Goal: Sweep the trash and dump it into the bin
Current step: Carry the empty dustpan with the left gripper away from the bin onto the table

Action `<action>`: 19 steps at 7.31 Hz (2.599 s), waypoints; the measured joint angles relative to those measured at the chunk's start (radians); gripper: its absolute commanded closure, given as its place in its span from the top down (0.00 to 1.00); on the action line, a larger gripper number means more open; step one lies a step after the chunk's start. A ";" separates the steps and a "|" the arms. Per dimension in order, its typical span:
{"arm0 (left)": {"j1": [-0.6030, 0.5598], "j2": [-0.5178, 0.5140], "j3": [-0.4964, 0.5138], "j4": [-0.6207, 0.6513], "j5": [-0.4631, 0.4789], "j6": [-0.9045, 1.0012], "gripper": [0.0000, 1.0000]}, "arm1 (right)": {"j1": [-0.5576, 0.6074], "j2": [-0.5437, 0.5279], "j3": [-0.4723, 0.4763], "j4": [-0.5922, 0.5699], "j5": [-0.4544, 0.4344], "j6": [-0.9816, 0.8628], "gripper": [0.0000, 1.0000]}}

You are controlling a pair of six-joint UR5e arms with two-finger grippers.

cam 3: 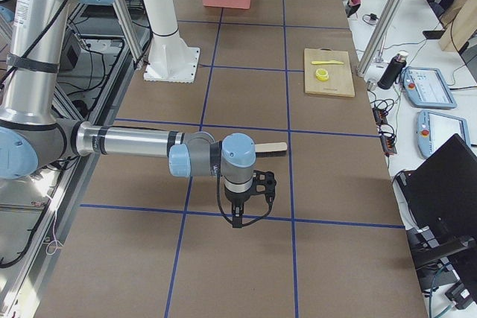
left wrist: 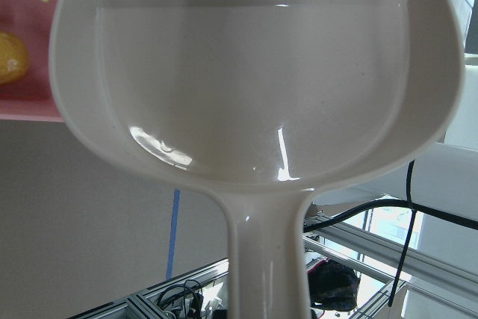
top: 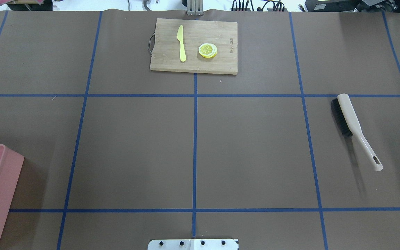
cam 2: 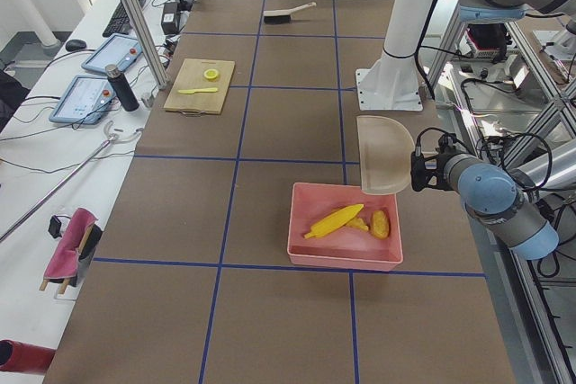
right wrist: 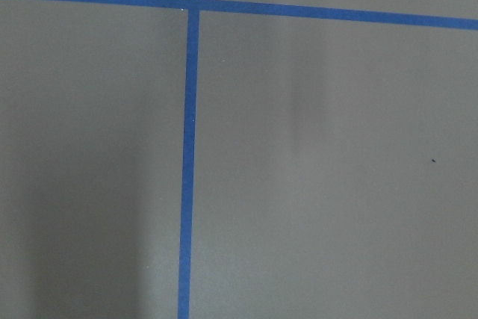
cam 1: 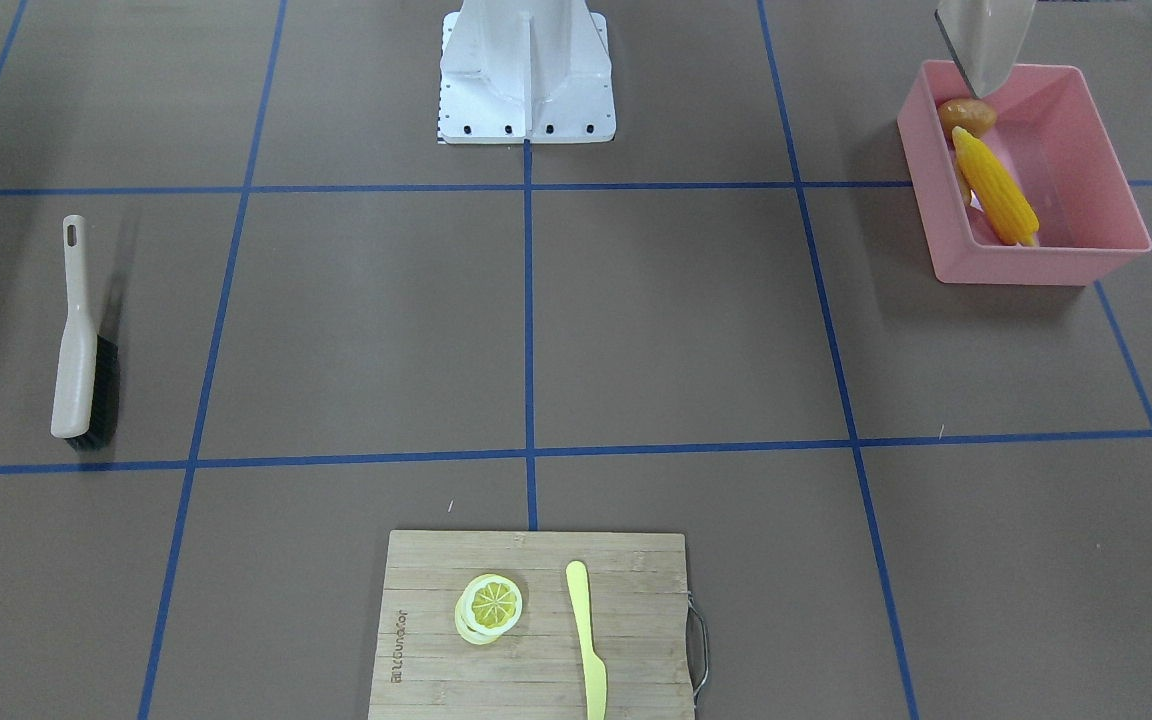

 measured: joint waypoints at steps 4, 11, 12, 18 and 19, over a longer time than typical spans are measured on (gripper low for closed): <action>-0.019 -0.099 -0.001 -0.005 0.158 0.176 0.00 | 0.000 0.000 -0.005 0.000 0.001 0.000 1.00; 0.078 -0.598 0.187 0.013 0.494 0.328 0.00 | 0.000 0.000 -0.009 0.000 0.003 0.002 1.00; 0.102 -0.686 0.255 0.021 0.506 0.370 0.00 | 0.000 0.000 -0.010 0.000 0.003 0.004 1.00; 0.212 -1.092 0.589 0.214 0.539 0.953 0.00 | 0.000 0.001 -0.018 0.000 0.003 0.007 1.00; 0.218 -1.139 0.604 0.325 0.547 1.142 0.00 | 0.000 0.001 -0.020 0.000 0.003 0.007 1.00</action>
